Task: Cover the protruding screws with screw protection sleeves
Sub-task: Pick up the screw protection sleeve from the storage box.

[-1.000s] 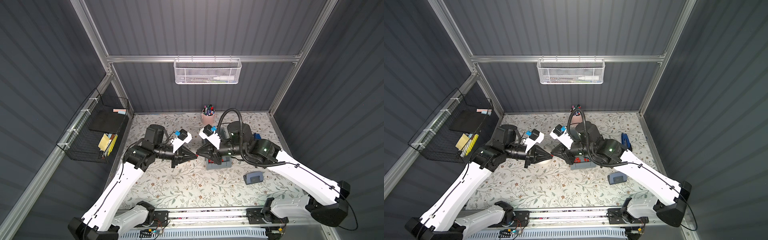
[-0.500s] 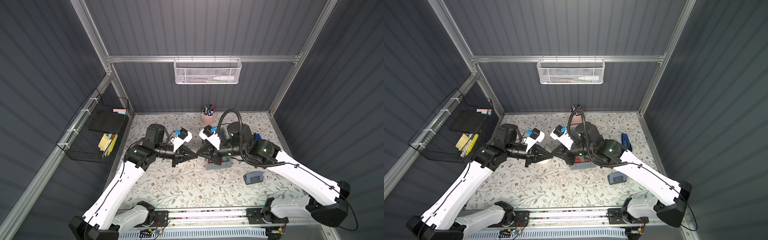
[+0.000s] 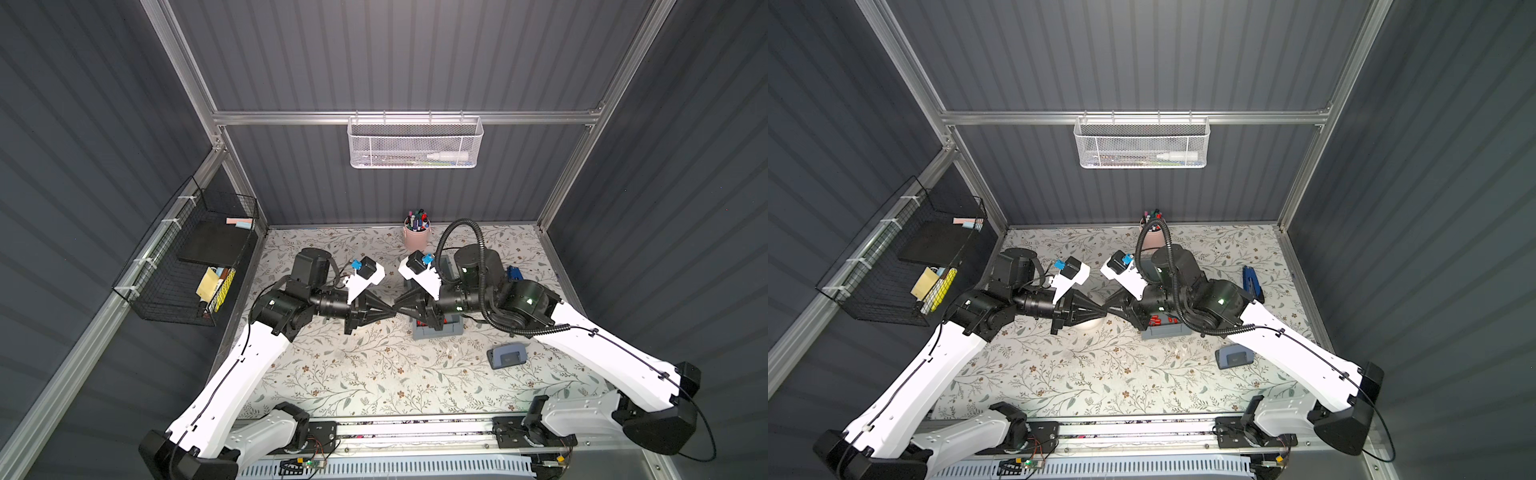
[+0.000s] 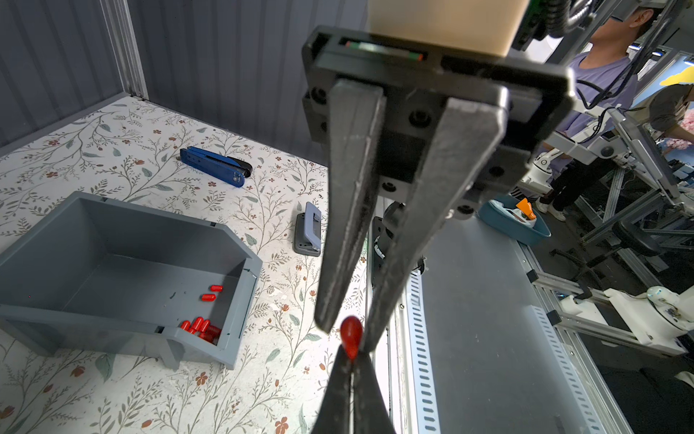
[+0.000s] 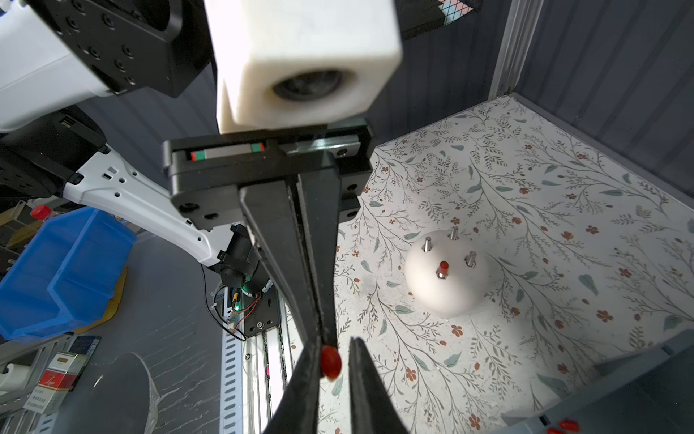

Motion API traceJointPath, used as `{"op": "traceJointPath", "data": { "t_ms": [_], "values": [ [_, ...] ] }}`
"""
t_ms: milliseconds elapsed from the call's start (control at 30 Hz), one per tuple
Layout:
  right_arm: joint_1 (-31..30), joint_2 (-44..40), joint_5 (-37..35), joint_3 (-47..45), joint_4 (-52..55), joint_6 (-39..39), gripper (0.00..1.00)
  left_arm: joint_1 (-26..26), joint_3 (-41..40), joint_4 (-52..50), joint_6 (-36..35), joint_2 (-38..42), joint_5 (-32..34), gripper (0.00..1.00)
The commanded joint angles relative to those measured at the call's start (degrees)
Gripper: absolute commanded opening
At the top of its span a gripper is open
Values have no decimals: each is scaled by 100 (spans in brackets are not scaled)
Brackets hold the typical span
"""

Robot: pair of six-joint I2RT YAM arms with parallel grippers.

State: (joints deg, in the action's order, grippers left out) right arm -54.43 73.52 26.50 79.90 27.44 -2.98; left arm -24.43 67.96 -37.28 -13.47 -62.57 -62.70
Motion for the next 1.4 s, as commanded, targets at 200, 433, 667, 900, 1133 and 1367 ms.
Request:
{"op": "traceJointPath", "data": {
  "t_ms": [200,433,667,900,1133,1367],
  "values": [
    [-15,-153,-84,-87,-99,-40,16,-45,-48,70,62,-28,-173,0],
    [-15,-189,-128,-150,-116,-42,21,-46,-55,80,108,-28,-195,0],
    [-15,-172,-62,-156,-115,-42,8,-45,-45,101,149,-29,-191,0],
    [-15,-219,-151,-181,-109,-22,0,-45,-52,50,105,-43,-139,0],
    [-10,-178,-253,-133,-114,0,0,-45,-202,-52,-25,112,508,95],
    [-6,30,-639,-163,-413,-4,0,35,-734,-434,-860,586,1786,99]
  ]
}}
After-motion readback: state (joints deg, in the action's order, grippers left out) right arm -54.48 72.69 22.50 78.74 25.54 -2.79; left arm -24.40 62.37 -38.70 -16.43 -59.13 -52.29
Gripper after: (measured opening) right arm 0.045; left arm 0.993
